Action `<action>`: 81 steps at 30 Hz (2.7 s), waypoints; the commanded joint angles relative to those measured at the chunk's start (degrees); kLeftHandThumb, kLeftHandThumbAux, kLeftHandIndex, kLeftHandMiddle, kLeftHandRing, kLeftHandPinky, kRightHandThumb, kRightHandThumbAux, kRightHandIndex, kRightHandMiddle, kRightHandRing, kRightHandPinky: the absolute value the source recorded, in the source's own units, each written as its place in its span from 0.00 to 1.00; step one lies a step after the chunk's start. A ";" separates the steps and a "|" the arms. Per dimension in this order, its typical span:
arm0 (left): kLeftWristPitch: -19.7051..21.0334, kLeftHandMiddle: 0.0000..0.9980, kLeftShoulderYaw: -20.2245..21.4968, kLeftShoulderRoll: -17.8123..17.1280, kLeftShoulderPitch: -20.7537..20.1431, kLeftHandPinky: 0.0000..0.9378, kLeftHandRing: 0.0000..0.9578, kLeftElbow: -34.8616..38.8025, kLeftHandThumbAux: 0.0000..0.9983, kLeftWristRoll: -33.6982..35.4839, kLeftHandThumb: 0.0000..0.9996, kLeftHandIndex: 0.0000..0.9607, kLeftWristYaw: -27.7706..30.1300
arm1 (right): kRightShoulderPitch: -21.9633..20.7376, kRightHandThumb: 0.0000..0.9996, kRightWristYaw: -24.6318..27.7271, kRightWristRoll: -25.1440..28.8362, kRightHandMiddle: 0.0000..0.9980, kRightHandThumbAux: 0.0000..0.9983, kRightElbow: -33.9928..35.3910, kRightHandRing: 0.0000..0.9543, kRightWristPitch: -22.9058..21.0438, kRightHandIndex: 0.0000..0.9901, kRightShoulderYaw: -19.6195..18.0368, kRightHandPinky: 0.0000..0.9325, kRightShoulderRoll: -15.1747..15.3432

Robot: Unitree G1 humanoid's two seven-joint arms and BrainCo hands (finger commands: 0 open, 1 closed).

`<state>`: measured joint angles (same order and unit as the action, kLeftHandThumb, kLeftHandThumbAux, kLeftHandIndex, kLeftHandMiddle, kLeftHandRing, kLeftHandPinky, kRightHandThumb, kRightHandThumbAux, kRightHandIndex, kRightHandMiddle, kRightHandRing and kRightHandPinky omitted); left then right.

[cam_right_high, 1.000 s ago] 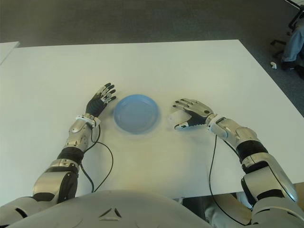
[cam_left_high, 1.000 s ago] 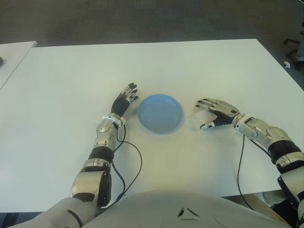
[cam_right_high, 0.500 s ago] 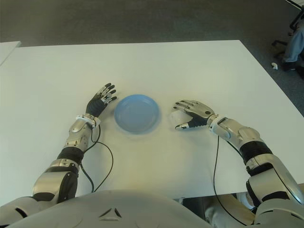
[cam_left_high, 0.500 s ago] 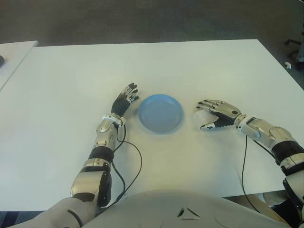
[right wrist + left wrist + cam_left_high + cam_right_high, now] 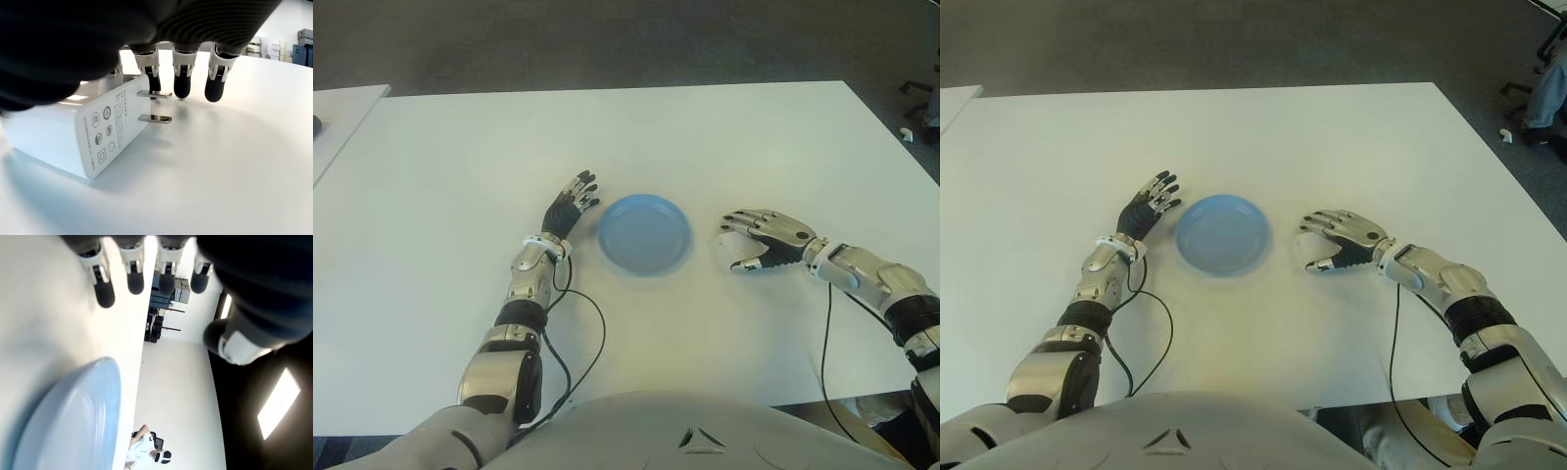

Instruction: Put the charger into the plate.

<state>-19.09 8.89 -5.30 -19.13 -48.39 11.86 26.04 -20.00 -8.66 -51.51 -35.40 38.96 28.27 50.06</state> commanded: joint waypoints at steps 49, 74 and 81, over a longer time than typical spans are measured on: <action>-2.55 0.05 0.33 -1.58 0.36 0.01 0.03 -4.38 0.57 -0.73 0.00 0.06 -0.68 | -6.83 0.37 -22.88 -9.31 0.00 0.13 -23.35 0.00 -6.66 0.00 10.99 0.00 -10.62; -1.48 0.06 1.20 -1.39 1.47 0.01 0.03 -2.31 0.57 -0.14 0.00 0.05 -0.41 | -7.10 0.36 -25.12 -4.23 0.00 0.17 -29.65 0.00 -3.76 0.00 12.57 0.00 -13.72; -1.23 0.06 1.20 -1.21 1.58 0.01 0.03 -1.81 0.57 -0.17 0.00 0.05 -0.59 | -7.26 0.35 -24.68 -3.63 0.00 0.18 -30.06 0.00 -3.48 0.00 13.08 0.00 -13.63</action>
<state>-21.74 10.16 -6.56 -18.99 -49.74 11.93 26.10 -29.96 -36.25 -53.76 -63.48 35.29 39.19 37.69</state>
